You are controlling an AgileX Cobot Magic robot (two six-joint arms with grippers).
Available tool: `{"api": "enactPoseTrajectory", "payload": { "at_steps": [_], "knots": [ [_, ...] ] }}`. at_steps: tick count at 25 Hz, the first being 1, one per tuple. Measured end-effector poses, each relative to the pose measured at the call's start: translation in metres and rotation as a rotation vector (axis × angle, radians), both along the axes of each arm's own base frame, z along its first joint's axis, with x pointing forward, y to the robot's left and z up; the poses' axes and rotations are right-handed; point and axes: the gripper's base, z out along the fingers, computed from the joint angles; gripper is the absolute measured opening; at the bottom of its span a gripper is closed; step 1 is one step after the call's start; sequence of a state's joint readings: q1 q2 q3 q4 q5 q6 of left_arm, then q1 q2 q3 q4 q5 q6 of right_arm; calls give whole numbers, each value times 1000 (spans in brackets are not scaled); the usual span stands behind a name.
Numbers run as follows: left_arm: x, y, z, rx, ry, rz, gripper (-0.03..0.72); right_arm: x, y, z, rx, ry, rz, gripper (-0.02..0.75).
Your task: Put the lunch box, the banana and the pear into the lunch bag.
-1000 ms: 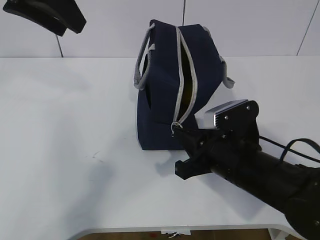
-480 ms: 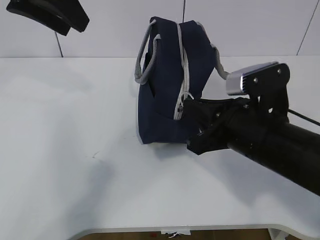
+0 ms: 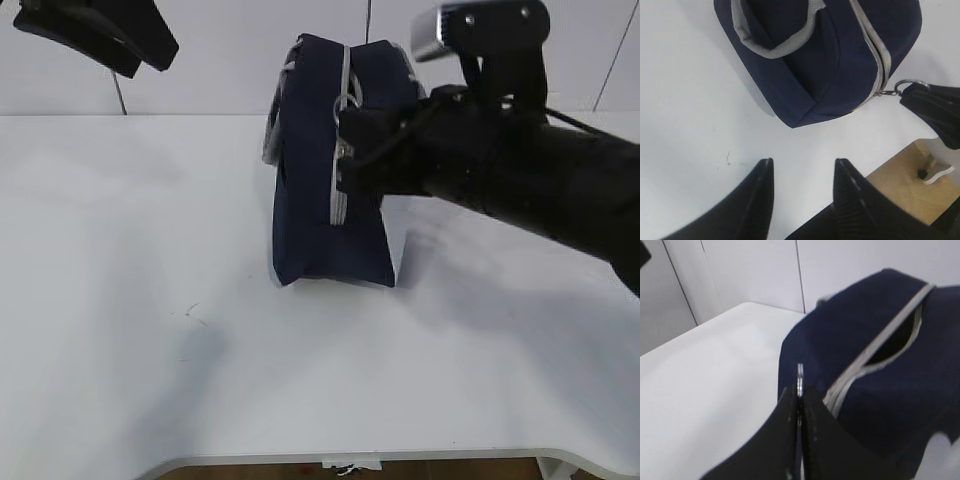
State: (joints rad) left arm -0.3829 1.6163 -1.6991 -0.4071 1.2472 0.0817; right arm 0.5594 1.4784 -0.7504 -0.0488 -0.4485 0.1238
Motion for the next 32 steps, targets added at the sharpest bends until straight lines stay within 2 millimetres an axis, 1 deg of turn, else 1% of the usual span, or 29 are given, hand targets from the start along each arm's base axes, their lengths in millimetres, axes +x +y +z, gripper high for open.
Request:
{"api": "enactPoseTrajectory", "payload": {
  "at_steps": [5, 8, 13, 16, 19, 24, 32],
  "knots": [
    [-2, 0, -20, 34, 61, -4, 302, 13, 7, 27, -39, -12, 3, 1],
    [-7, -6, -33, 88, 80, -38, 302, 18, 10, 38, -38, -14, 0, 1],
    [-20, -22, -50, 182, 85, -126, 301, 29, 16, 48, -35, 19, -13, 1],
    [-23, -27, -58, 201, 68, -150, 301, 33, 19, 56, -11, 23, -22, 1],
    [-20, -31, -62, 190, 28, -143, 301, 36, 20, 62, 2, 27, -27, 1],
    [-9, -35, -65, 134, -94, -89, 301, 38, 21, 64, 45, 76, -48, 1],
    [-4, -39, -93, 68, -189, -87, 300, 41, 22, 71, 128, 141, -75, 1]
  ]
}}
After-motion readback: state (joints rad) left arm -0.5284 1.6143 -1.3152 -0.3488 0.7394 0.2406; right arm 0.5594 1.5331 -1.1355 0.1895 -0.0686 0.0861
